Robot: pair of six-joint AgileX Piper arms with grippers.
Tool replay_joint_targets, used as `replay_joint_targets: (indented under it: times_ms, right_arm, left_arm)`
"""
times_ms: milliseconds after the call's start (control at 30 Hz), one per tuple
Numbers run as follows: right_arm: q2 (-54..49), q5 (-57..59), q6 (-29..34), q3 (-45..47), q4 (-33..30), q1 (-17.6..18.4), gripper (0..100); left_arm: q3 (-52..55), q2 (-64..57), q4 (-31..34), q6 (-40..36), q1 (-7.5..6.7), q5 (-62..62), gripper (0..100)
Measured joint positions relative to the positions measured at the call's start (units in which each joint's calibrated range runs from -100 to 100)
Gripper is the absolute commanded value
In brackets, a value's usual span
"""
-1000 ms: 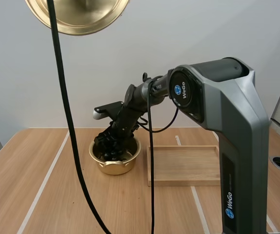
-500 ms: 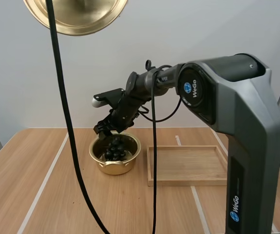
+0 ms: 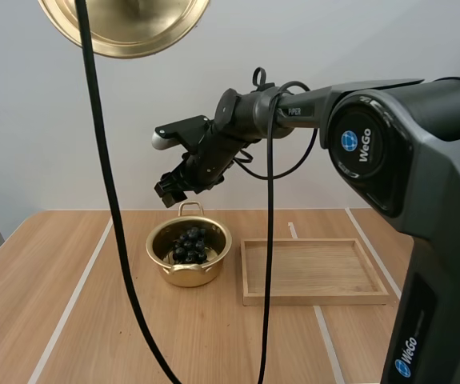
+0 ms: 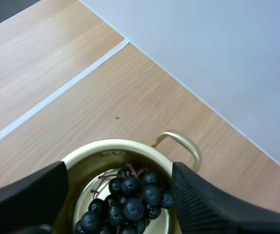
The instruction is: Open the pot, put the grape inside, and close it
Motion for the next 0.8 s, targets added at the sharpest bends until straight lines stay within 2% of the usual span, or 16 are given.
replay_joint_targets:
  times_ms: [167,600,800]
  right_arm:
    - [-3.52,2.75,1.42,0.0,-3.22,-2.66,100]
    - [-13.78,10.09,1.48,0.0,-4.1,-15.89,100]
    - [-18.04,13.65,1.31,0.0,-4.1,-19.95,96]
  left_arm:
    - [0.0,0.0,0.0,0.0,0.0,0.0,0]
    - [0.0,3.65,0.0,0.0,0.0,-0.3,0]
    - [2.8,6.17,0.0,-0.11,0.0,0.39,0]
